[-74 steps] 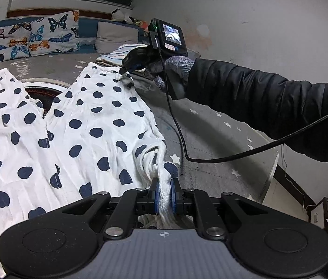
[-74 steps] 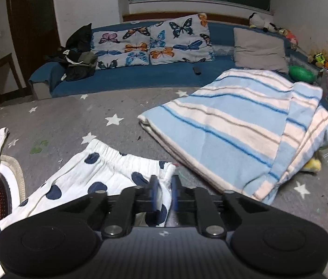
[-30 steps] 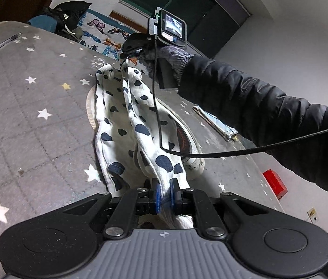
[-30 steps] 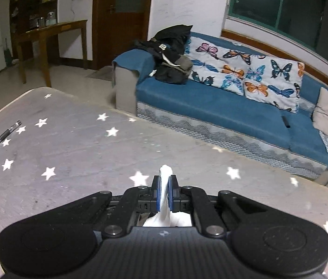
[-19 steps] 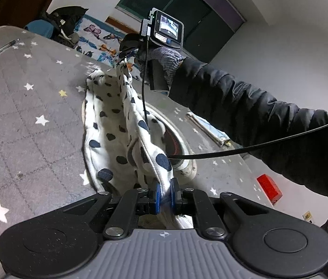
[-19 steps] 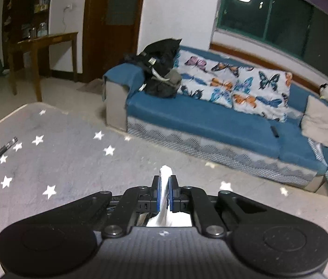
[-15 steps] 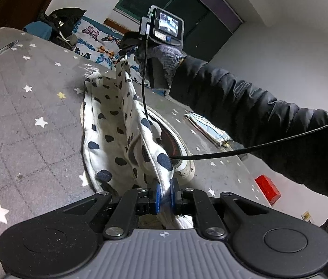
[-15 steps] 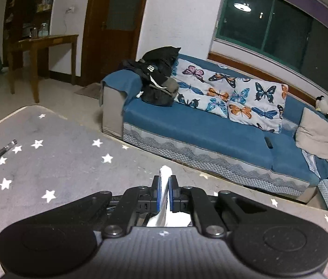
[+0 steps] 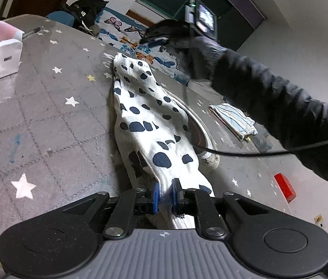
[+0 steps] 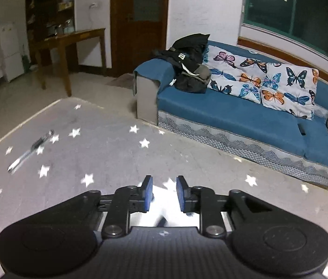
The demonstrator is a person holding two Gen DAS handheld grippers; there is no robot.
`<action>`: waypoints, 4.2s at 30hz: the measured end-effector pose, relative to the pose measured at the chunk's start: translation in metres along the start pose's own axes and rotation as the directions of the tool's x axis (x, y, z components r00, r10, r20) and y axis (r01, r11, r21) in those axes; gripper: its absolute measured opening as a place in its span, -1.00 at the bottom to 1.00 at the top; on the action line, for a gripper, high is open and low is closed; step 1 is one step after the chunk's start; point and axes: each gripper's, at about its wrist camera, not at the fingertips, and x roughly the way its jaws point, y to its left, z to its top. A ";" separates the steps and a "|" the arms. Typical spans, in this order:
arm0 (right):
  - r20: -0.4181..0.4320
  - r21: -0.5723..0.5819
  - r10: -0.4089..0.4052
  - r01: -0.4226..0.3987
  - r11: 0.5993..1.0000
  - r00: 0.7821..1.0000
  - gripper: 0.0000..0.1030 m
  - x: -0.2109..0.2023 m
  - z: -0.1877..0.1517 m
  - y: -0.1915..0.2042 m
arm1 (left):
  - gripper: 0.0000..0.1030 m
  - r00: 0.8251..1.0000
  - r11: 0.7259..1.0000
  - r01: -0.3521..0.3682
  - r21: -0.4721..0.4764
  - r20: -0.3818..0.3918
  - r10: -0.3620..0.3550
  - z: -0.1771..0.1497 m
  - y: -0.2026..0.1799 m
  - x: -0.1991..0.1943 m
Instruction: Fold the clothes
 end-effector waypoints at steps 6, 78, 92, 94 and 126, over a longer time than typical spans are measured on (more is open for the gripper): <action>-0.087 -0.087 0.061 -0.069 0.994 0.994 -0.32 -0.038 -0.042 -0.008 | -0.67 1.000 1.000 -0.006 0.028 0.012 0.006 0.001 -0.004 -0.005; -0.105 -0.332 0.359 -0.373 0.866 0.928 0.01 -0.261 -0.273 0.073 | -0.01 0.952 0.870 -0.276 0.409 -0.007 0.305 0.009 -0.072 0.077; -0.136 -0.366 0.350 -0.375 0.852 0.927 0.05 -0.267 -0.290 0.085 | 0.17 0.949 0.857 -0.293 0.425 0.015 0.316 0.003 -0.074 0.069; -0.136 -0.369 0.344 -0.370 0.853 0.929 0.06 -0.268 -0.291 0.086 | 0.21 0.948 0.856 -0.295 0.424 0.019 0.318 0.002 -0.074 0.067; -0.064 -0.748 0.264 -0.221 0.626 0.962 0.15 -0.271 -0.309 0.156 | 0.41 0.925 0.840 -0.378 0.390 0.130 0.356 0.026 -0.050 0.034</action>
